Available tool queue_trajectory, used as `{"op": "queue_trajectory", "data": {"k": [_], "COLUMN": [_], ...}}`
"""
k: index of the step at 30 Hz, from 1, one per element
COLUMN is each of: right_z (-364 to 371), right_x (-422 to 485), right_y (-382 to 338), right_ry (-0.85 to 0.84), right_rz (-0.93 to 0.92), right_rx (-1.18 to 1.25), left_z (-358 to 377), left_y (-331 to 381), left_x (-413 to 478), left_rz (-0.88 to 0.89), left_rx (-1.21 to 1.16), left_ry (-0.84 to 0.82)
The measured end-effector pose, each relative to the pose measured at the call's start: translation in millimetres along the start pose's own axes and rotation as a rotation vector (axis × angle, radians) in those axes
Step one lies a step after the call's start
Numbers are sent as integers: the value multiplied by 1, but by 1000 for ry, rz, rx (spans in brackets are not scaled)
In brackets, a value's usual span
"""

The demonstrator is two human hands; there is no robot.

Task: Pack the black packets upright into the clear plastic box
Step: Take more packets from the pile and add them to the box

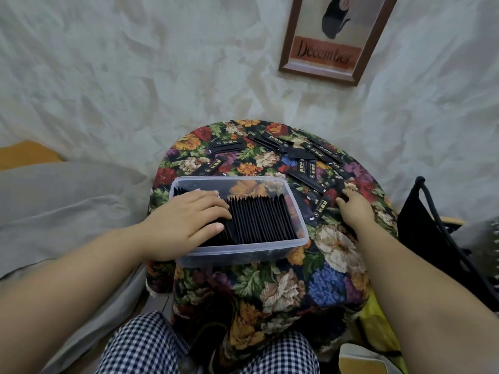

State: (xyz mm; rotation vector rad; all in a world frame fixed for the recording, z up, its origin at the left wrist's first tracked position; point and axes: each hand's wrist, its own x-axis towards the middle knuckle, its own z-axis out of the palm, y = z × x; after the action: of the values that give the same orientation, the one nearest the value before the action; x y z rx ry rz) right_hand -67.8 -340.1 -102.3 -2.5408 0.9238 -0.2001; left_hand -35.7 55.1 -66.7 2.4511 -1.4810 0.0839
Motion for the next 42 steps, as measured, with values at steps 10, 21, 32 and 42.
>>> {"op": "queue_trajectory", "data": {"k": [10,21,32,42], "right_z": [-24,-3,-14,-15], "right_x": [24,23,32,30], "right_y": [-4,-57,-58,-49], "right_ry": [-60,-143,-85,-160], "right_rz": [108,-179,-51,174], "right_rx": [73,52,-36,1], "left_z": [3,2,1,2], "left_y": [0,1,3,2], "left_x": [0,-1,-1,-2], "left_rz": [18,24,-5,1], "left_rx": [-12,4,-19,-15], "left_ry": [63,88,53,72]}}
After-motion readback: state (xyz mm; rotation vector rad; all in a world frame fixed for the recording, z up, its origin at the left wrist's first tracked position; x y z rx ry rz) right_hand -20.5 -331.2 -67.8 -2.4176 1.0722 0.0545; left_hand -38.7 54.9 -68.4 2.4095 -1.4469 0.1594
